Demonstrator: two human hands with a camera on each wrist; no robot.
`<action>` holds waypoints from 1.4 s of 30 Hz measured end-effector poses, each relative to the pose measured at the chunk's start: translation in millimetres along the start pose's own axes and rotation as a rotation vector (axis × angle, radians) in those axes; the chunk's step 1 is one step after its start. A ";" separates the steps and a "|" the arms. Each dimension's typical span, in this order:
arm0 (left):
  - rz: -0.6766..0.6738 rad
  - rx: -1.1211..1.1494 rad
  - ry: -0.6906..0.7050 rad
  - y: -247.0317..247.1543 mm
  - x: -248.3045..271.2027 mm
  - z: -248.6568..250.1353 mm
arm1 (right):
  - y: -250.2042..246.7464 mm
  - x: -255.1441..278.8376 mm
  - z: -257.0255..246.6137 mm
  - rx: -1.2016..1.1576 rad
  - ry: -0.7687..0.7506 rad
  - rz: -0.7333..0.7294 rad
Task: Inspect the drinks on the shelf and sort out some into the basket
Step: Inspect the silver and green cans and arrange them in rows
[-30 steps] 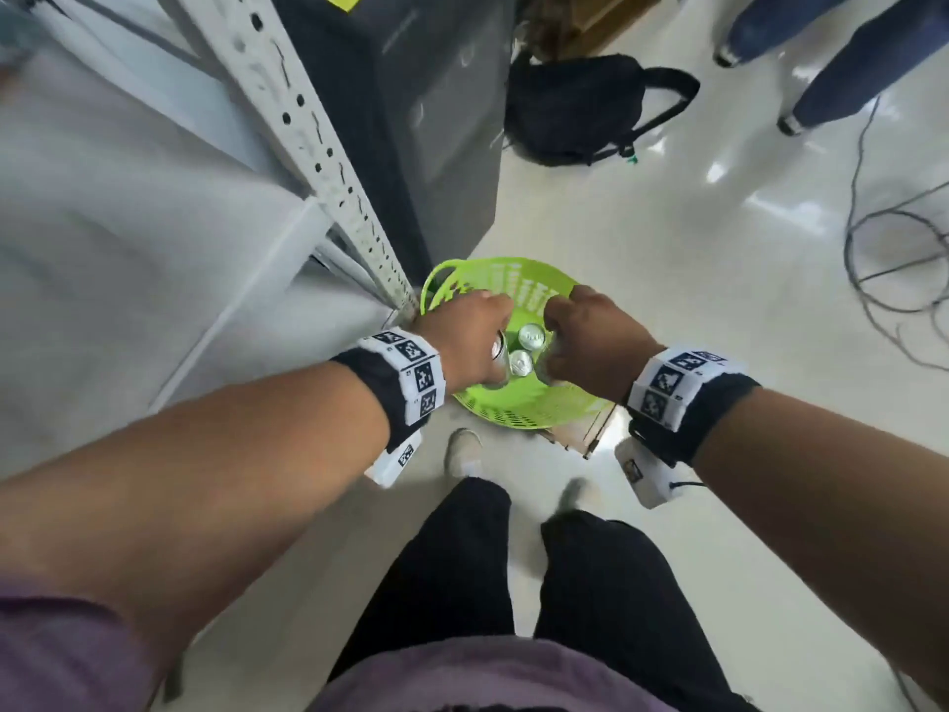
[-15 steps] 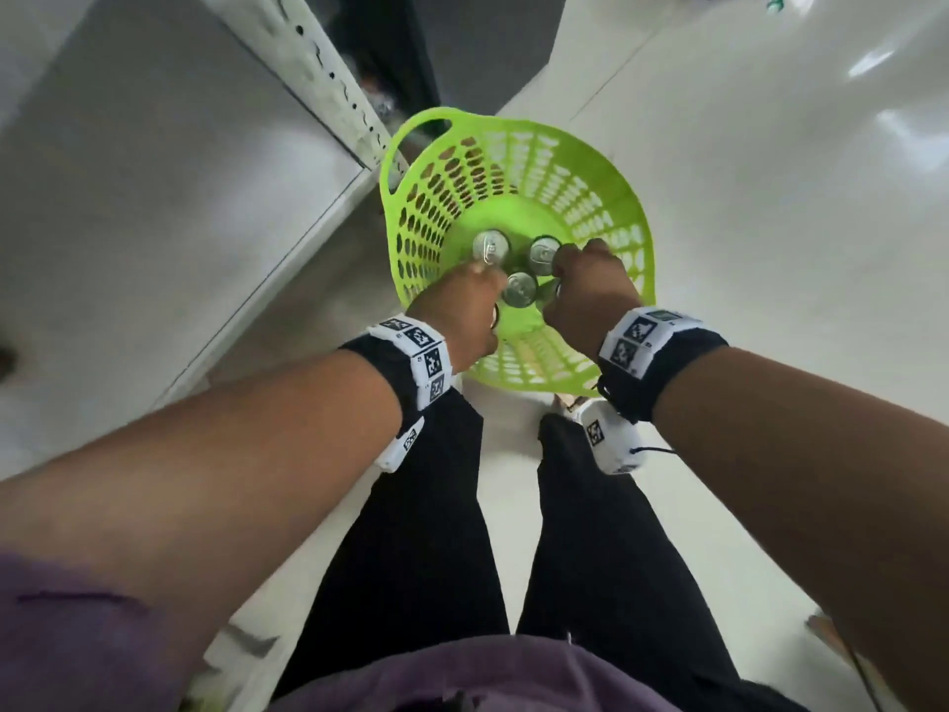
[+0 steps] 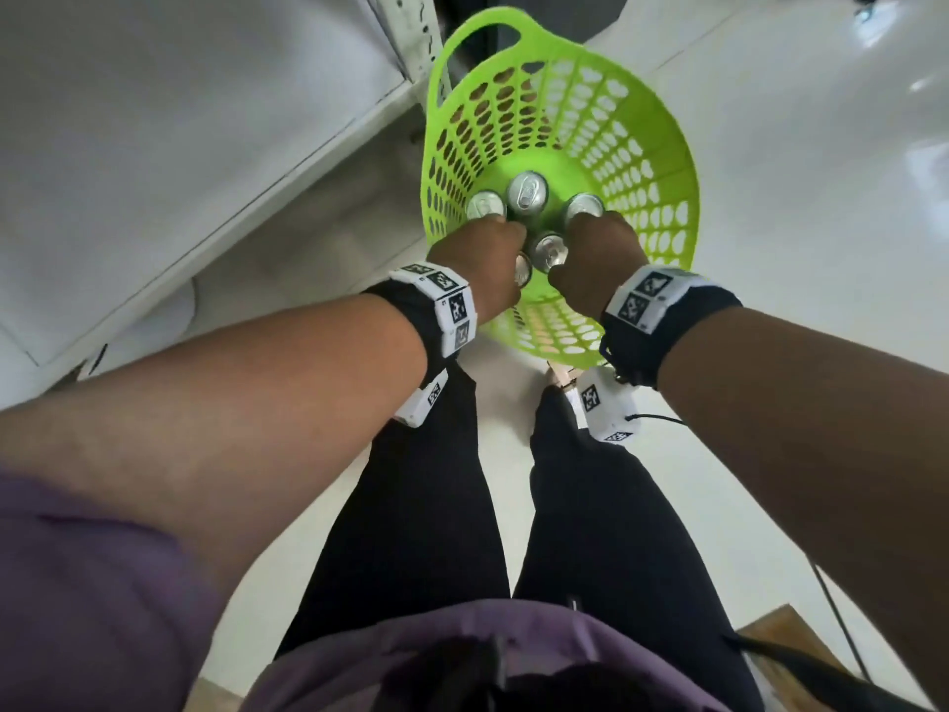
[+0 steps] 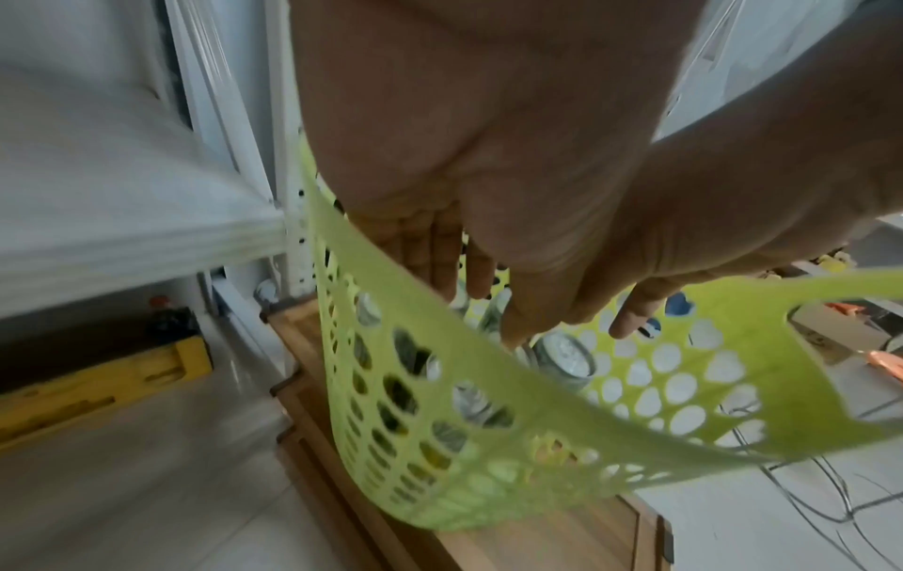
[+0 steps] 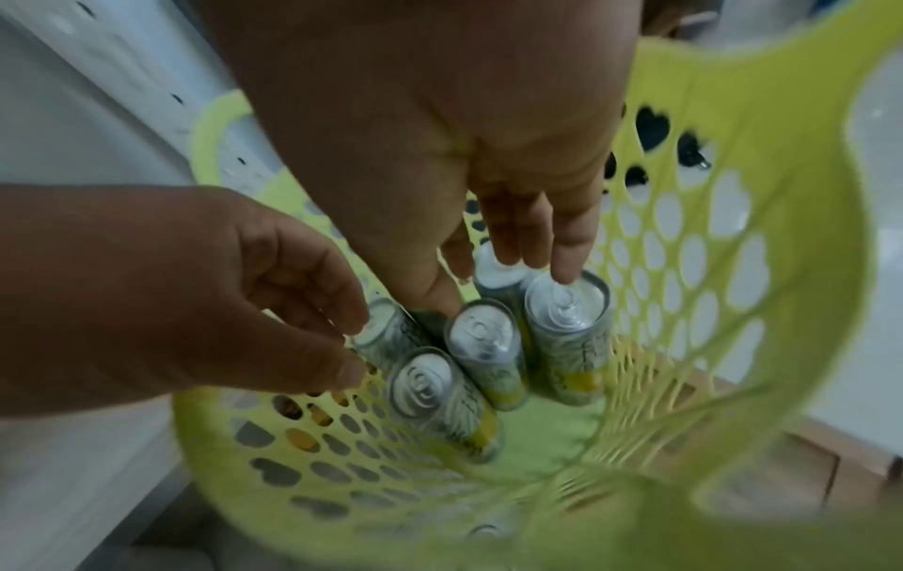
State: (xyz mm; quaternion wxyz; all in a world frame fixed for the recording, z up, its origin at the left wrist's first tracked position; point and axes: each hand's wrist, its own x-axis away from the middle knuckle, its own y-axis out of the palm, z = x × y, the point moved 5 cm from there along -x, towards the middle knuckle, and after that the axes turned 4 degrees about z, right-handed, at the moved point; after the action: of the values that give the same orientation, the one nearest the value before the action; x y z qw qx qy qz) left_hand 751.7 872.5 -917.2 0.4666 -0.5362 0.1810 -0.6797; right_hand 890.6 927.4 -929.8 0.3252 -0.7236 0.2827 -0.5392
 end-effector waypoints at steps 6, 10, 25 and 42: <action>0.055 0.015 0.036 -112.4 61.6 13.3 | -112.6 63.7 -53.8 -0.037 -0.175 0.028; 0.189 0.035 -0.013 -204.5 132.4 16.5 | -197.2 117.6 -115.5 0.050 -0.384 0.107; 0.950 0.062 -0.448 -403.8 612.9 -37.9 | -342.7 494.6 -427.3 0.235 -1.261 0.492; 1.235 -0.219 -0.776 -410.6 1075.3 -227.3 | -213.9 848.9 -737.4 0.152 -1.699 0.586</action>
State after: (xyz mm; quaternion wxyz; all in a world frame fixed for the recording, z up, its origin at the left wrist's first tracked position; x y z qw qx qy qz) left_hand 378.1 128.9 -90.2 0.7386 -0.5820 0.3386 -0.0325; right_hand 411.6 294.6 -105.0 0.5958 -0.7537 0.0837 0.2644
